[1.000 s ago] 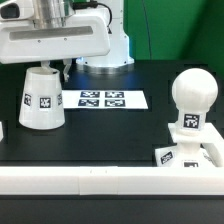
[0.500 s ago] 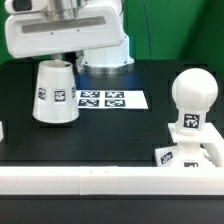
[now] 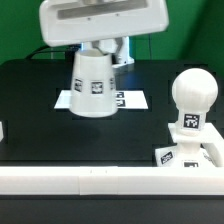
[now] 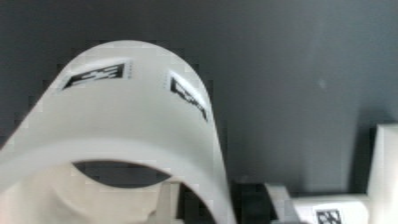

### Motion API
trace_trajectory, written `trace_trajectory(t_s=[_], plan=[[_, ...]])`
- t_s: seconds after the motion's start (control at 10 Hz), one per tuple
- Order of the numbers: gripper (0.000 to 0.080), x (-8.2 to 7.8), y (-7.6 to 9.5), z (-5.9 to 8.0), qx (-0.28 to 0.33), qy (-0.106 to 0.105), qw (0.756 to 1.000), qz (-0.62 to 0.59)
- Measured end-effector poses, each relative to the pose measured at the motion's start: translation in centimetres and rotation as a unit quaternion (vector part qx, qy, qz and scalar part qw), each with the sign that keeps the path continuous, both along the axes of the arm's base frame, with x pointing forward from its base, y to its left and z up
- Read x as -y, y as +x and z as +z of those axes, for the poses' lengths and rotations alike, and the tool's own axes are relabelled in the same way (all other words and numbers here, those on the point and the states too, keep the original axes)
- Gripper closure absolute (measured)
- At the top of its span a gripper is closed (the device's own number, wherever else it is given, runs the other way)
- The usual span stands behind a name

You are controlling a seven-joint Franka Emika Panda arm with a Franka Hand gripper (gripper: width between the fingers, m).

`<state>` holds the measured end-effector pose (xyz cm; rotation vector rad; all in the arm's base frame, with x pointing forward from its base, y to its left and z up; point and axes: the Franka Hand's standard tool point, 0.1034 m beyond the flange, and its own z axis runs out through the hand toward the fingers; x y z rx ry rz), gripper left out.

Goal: Assemble lamp

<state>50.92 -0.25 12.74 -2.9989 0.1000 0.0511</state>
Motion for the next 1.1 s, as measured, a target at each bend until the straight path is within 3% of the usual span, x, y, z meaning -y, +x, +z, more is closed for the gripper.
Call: trace_trajectory(t_s=[0.5,0.7,1.0,1.1], plan=[[0.0755,-0.1,-0.3,0.0,-0.005,0.003,1.000,0.003],[0.0755,-2.5,1.5,2.9,-0.003,0.019,1.000,0.009],[0.0755,-7.0,5.8,7.7,0.020,0.033,0.999,-0.002],[0.0755,-8.4,6.6,8.6,0.014,0.032,0.999,-0.020]])
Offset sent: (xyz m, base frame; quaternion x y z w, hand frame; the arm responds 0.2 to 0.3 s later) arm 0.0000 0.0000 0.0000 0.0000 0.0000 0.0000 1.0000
